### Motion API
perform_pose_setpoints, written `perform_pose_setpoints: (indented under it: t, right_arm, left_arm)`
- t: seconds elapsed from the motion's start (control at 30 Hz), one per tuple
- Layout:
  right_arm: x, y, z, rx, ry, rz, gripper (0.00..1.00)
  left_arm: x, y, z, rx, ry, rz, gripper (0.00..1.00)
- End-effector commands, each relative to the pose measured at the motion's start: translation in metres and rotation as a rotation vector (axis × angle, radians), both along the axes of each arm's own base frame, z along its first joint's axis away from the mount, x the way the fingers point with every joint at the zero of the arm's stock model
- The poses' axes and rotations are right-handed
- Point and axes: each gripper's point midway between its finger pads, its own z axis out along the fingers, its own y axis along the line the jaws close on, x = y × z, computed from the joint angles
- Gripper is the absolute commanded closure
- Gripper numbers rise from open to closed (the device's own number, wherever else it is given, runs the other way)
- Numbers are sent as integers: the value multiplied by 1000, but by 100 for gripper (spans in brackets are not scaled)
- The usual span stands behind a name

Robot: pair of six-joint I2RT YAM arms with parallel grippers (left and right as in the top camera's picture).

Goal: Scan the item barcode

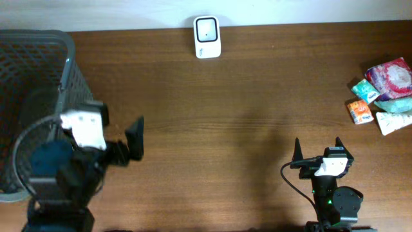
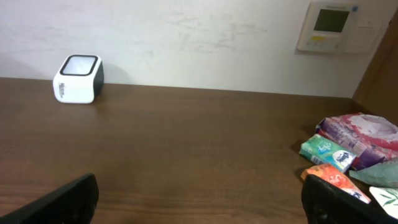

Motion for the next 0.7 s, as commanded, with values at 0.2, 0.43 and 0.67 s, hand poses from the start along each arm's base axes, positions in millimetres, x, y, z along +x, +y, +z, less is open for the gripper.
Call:
perform_pose_setpoints:
  t: [0.2,0.43,0.67]
  right_arm:
    - [0,-1,-3,11,1,-7,1]
    - [0,-1,-3,11,1,-7,1]
    - [0,-1,-3,11,1,-7,1]
  left_arm:
    - [-3,2,-79,25,-38,-13,1]
    - [-3,27,-118,35,-293,78,1]
    - [-10,40,-152,55,-391,141,1]
